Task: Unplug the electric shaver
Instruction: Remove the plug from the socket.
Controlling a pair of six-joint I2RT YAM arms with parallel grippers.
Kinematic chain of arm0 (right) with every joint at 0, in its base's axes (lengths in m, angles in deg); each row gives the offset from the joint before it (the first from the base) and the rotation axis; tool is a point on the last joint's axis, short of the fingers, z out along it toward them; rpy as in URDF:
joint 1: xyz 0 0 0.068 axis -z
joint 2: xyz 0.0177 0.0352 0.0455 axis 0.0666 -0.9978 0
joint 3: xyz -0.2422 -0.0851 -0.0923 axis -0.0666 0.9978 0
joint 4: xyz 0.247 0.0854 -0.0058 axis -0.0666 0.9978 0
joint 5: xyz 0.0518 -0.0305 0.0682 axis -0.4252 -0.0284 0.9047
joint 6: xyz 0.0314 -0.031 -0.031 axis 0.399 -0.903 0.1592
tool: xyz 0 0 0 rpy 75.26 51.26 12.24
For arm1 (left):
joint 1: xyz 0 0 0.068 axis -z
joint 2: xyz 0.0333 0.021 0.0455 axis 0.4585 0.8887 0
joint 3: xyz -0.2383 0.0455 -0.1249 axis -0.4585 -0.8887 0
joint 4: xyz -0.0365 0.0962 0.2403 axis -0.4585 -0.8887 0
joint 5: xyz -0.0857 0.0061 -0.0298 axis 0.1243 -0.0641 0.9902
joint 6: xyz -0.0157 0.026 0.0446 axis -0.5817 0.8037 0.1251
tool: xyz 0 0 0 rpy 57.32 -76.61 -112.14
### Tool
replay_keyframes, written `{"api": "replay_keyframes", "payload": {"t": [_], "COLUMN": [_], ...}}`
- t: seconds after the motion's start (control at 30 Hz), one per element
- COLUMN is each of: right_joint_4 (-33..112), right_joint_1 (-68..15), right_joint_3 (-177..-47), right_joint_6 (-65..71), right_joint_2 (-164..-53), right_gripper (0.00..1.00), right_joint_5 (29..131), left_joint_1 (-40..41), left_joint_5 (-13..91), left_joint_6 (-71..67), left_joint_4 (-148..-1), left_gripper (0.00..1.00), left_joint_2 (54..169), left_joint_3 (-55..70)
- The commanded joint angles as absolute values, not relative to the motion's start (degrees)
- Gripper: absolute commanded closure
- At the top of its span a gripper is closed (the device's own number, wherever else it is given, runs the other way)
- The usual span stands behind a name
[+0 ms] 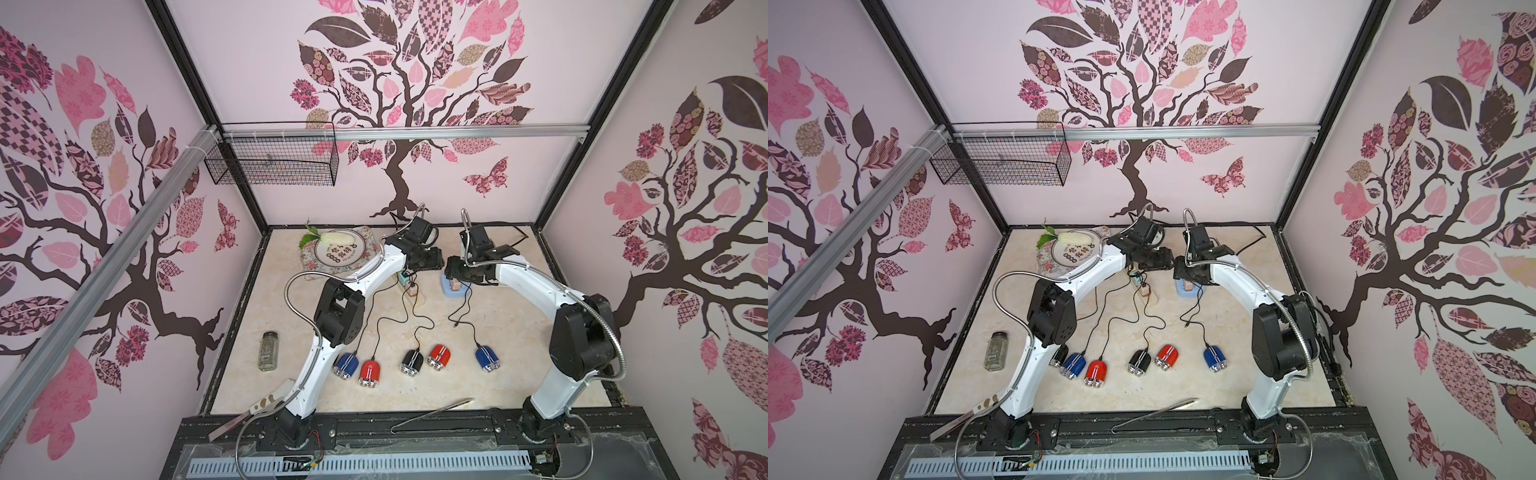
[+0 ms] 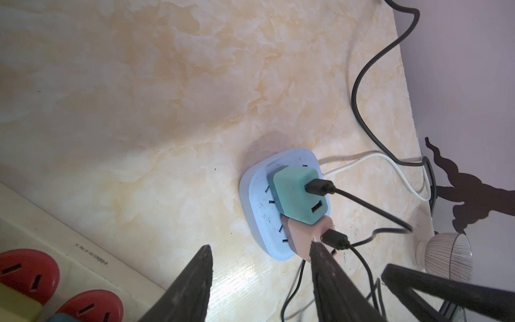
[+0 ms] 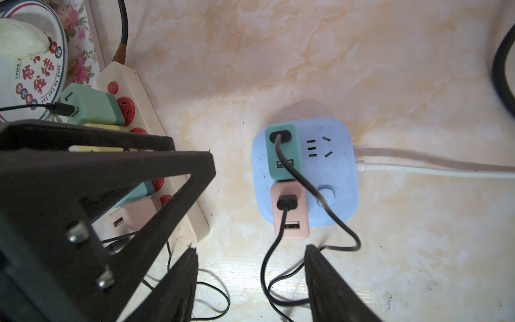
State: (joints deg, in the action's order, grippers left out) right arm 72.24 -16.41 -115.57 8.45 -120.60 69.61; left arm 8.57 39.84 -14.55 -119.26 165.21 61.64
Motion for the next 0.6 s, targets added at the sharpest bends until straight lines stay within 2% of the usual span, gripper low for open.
{"api": "replay_keyframes", "payload": {"t": [0.0,0.57], "right_joint_4": [73.2,73.2], "right_joint_1": [-17.0,-17.6], "right_joint_3": [-117.7,-118.2], "right_joint_6": [7.7,6.8], "right_joint_2": [-122.4,-125.7], "right_gripper": [0.36,0.38], "right_joint_5": [68.1,65.3], "left_joint_1": [9.3,13.4], "left_joint_5": [37.2,30.1], "left_joint_6": [-14.8,-16.7], "left_joint_4": [-120.4,-121.9], "left_gripper": [0.44,0.44], "left_joint_2": [166.7,168.2], "left_joint_3": [64.7,65.7]}}
